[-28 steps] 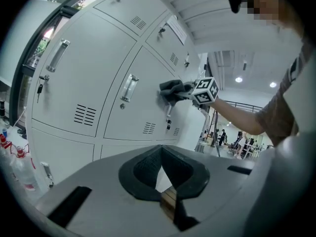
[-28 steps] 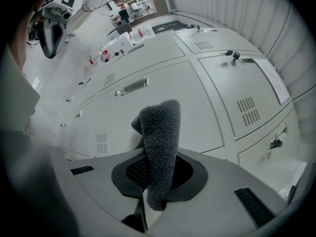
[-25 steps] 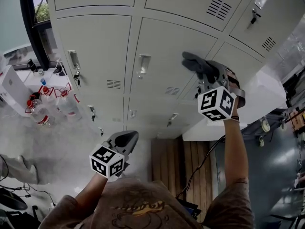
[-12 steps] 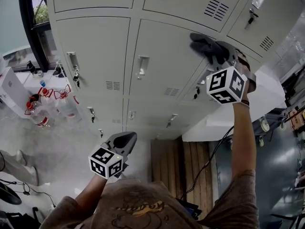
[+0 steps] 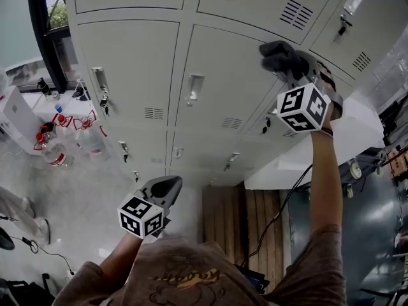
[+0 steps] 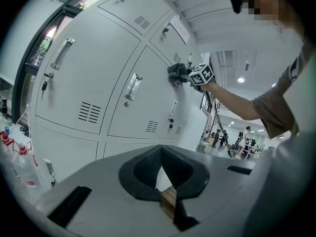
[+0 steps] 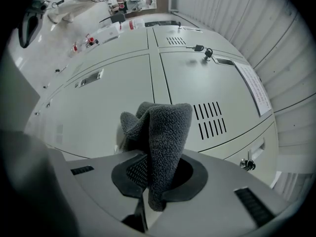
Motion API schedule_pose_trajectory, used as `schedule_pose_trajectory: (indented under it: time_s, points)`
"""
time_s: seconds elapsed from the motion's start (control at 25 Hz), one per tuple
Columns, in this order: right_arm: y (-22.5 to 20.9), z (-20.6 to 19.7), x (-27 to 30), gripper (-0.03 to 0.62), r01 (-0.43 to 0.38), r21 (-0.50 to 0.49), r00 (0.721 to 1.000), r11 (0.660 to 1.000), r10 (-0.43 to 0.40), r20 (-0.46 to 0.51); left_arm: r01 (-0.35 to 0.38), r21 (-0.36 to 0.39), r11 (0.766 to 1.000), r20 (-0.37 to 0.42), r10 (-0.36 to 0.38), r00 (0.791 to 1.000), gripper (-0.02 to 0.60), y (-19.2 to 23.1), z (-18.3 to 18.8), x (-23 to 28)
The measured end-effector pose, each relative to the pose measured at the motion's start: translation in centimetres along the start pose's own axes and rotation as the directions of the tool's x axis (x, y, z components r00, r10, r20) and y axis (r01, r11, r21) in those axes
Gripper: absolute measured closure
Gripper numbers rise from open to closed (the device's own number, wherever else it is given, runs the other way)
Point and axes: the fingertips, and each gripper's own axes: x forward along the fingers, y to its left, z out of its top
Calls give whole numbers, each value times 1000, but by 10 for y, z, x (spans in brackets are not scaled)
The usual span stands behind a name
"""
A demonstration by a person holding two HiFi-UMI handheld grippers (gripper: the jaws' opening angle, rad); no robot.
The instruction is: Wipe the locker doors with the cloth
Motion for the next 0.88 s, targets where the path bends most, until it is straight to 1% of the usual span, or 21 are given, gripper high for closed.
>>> schedule_pose_trajectory:
  time_s: [0.16, 0.48, 0.72, 0.88]
  points:
    - [11, 1, 1, 559, -11, 6, 1000, 1000, 11, 5, 1, 1, 1000, 0, -1, 1000, 578, 0, 1, 2]
    - [46, -4, 1, 559, -61, 18, 998, 998, 61, 0, 5, 2, 1000, -4, -5, 1000, 578, -2, 0, 4]
    - [80, -8, 1, 559, -97, 20, 995, 995, 97, -6, 1, -6, 1000, -8, -1, 1000, 578, -1, -4, 3]
    - [109, -11, 2, 559, -144, 38, 989, 989, 145, -11, 0, -6, 1000, -7, 0, 1000, 578, -1, -3, 3]
